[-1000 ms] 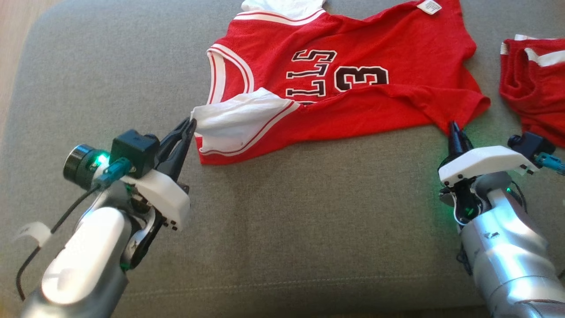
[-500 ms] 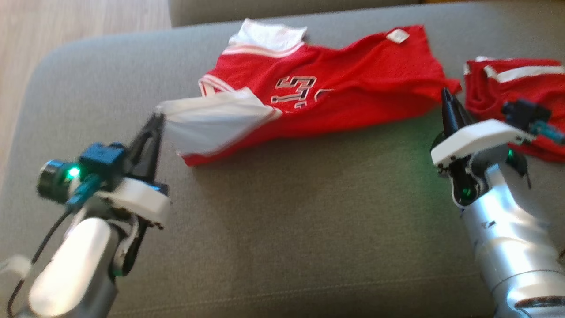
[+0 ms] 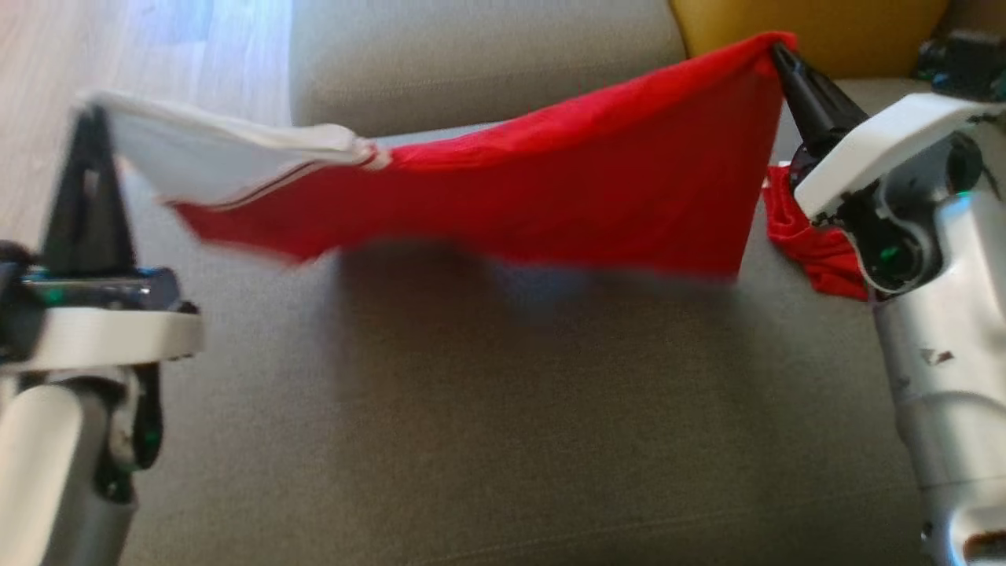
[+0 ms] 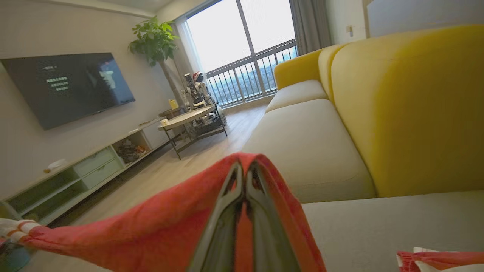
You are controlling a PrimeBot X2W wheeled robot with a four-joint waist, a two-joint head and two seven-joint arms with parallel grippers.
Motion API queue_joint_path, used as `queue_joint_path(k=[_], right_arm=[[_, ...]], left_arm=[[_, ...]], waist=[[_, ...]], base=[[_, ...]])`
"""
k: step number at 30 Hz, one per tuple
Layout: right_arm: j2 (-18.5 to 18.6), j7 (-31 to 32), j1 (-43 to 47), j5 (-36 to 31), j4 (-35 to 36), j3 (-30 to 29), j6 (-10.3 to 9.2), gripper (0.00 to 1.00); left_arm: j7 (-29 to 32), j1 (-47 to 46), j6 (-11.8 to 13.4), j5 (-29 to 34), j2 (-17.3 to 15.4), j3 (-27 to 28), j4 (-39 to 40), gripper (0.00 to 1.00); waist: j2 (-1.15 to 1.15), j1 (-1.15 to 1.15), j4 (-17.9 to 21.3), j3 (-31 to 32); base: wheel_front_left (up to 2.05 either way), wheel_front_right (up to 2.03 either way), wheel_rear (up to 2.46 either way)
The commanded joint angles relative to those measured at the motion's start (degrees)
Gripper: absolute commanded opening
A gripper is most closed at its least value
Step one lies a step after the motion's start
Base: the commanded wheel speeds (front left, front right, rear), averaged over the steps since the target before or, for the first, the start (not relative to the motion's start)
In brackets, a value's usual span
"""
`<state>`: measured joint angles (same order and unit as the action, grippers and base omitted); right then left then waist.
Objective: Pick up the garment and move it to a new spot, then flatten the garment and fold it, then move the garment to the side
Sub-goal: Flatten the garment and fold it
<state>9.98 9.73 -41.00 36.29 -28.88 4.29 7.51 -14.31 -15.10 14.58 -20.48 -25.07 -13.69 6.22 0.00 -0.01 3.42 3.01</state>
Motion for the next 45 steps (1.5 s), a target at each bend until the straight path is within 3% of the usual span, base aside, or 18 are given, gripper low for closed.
queue_joint_path(k=[1, 6, 16, 21, 27, 30, 33, 39, 42, 45], right_arm=[[0.43, 1.37, -0.53, 0.57, 3.18, 0.36, -0.02, 0.0], [0.16, 11.34, 2.65, 1.62, 13.69, -4.7, -0.02, 0.0], [-6.46, 26.88, 6.95, 0.83, 33.33, -13.1, -0.02, 0.0], [-7.05, 31.0, 4.35, 0.22, 33.29, -14.46, -0.02, 0.0], [-7.09, 32.72, -10.66, -0.09, 22.78, -16.6, -0.02, 0.0], [-7.09, 29.37, -22.49, -7.16, 17.54, -16.07, -0.02, 0.0], [-6.92, 20.88, -34.18, -13.47, 10.37, -15.77, -0.02, 0.0], [-6.17, -1.23, -50.35, -17.73, -4.97, -17.37, -0.02, 0.0], [-4.77, -9.86, -54.41, -16.21, -9.68, -15.82, -0.02, 0.0], [-3.98, -14.45, -55.55, -13.8, -11.9, -14.74, -0.02, 0.0]], left_arm=[[-0.59, -1.53, 0.53, 0.52, -2.47, 3.61, 2.57, 0.0], [-0.66, 0.87, 2.08, 0.5, -2.18, 7.8, 9.05, 0.0], [0.7, 0.9, 4.18, 0.45, -3.52, 11.75, 16.04, 0.0], [4.63, -4.55, 2.35, 0.19, -5.36, 10.11, 13.49, 0.0], [10.01, -24.51, -3.66, -0.74, -7.39, 6.05, 4.05, 0.0], [10.54, -39.91, -7.12, 0.57, -6.47, 2.85, -3.81, 0.0], [8.39, -55.11, -9.41, 3.32, -4.04, -0.24, -13.91, 0.0], [-0.18, -75.89, -7.21, 8.31, 1.85, -1.16, -29.29, 0.0], [-0.63, -80.86, -5.72, 11.07, 3.4, -0.24, -28.29, 0.0], [-0.65, -81.23, -5.44, 12.96, 4.18, 0.1, -25.24, 0.0]], waist=[[0.0, 0.01, 0.39, 0.66], [0.0, 0.01, 0.88, 1.81], [0.0, 0.01, 1.56, 1.0], [0.0, 0.01, 1.79, -2.7], [0.0, 0.01, 0.58, -15.58], [0.0, 0.01, -0.52, -23.39], [0.0, 0.01, -1.54, -29.01], [0.0, 0.01, -2.94, -33.35], [0.0, 0.01, -3.36, -34.56], [0.0, 0.01, -3.59, -35.15]], base=[[0.0, 0.0, 0.0], [0.0, 0.0, 0.0], [0.0, 0.0, 0.0], [0.0, 0.0, 0.0], [0.0, 0.0, 0.0], [0.0, 0.0, 0.0], [0.0, 0.0, 0.0], [0.0, 0.0, 0.0], [0.0, 0.0, 0.0], [0.0, 0.0, 0.0]])
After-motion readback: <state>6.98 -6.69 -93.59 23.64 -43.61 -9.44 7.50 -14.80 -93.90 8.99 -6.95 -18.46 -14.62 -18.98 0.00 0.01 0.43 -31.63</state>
